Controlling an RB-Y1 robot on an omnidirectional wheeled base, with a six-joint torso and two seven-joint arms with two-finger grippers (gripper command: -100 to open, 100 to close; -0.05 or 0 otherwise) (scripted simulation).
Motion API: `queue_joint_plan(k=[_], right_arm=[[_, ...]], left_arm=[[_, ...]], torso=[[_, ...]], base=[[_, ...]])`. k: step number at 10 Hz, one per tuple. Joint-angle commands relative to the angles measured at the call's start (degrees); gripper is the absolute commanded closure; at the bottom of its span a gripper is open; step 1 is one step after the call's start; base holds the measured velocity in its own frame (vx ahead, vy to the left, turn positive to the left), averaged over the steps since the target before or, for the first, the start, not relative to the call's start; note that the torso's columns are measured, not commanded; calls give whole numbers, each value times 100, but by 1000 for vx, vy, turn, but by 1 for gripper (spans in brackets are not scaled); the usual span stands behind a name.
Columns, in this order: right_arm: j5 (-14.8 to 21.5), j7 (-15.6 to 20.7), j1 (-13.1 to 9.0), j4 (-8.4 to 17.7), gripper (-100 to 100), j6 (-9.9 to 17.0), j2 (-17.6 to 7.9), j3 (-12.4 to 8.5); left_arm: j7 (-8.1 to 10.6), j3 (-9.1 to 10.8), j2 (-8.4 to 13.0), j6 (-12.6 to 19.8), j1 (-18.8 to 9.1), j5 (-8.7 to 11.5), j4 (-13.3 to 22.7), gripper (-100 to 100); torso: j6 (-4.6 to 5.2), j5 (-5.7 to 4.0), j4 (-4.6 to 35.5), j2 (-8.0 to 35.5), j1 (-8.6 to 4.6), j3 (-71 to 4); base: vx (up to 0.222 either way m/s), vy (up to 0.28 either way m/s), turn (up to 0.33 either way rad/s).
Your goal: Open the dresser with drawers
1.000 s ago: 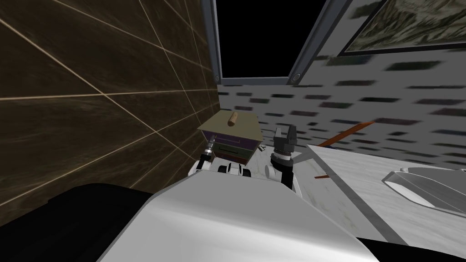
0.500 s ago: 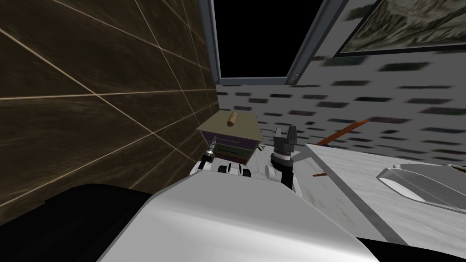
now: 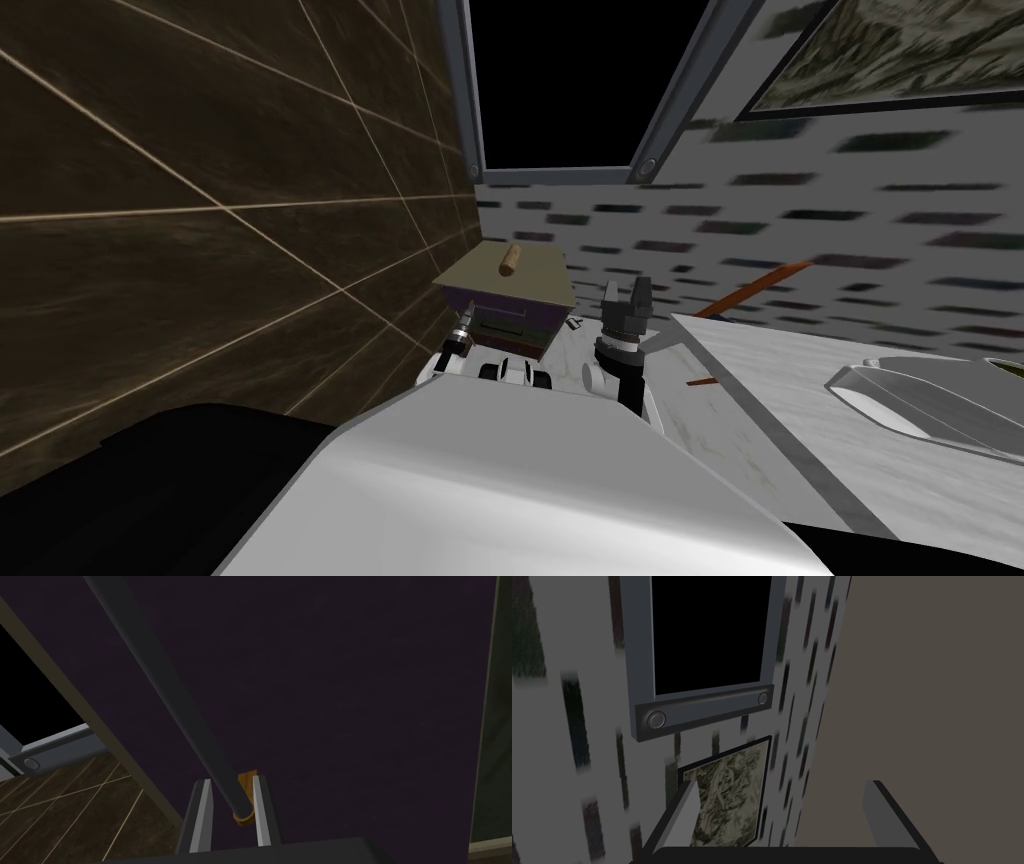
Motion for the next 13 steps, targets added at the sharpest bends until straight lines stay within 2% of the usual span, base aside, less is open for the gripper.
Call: queue_joint_plan(k=[1, 7, 11, 12, 13], right_arm=[[0, 0, -1, 0, 0, 0, 0, 0], [0, 0, 0, 0, 0, 0, 0, 0], [0, 0, 0, 0, 0, 0, 0, 0], [0, 0, 0, 0, 0, 0, 0, 0], [0, 0, 1, 0, 0, 0, 1, 1]], left_arm=[[10, -43, 48, 26, 138, -6, -116, 100], [44, -131, 67, 9, 309, -7, -247, 100], [54, -208, 139, -59, 535, -25, -386, 100], [100, -199, 171, 177, 576, 5, -682, -100], [120, -195, 203, 286, 615, 16, -848, -100]], torso=[[-2, -3, 2, -12, 6, -8], [-2, -5, 1, -30, 2, -19], [-2, -4, 0, -24, -3, -16], [-1, -6, 0, -23, -8, -15], [-8, -8, -7, -70, -3, -41]], base=[[-198, 28, 14], [-155, 17, 16], [-174, 21, 27], [-104, -6, -17], [10, -19, -7]])
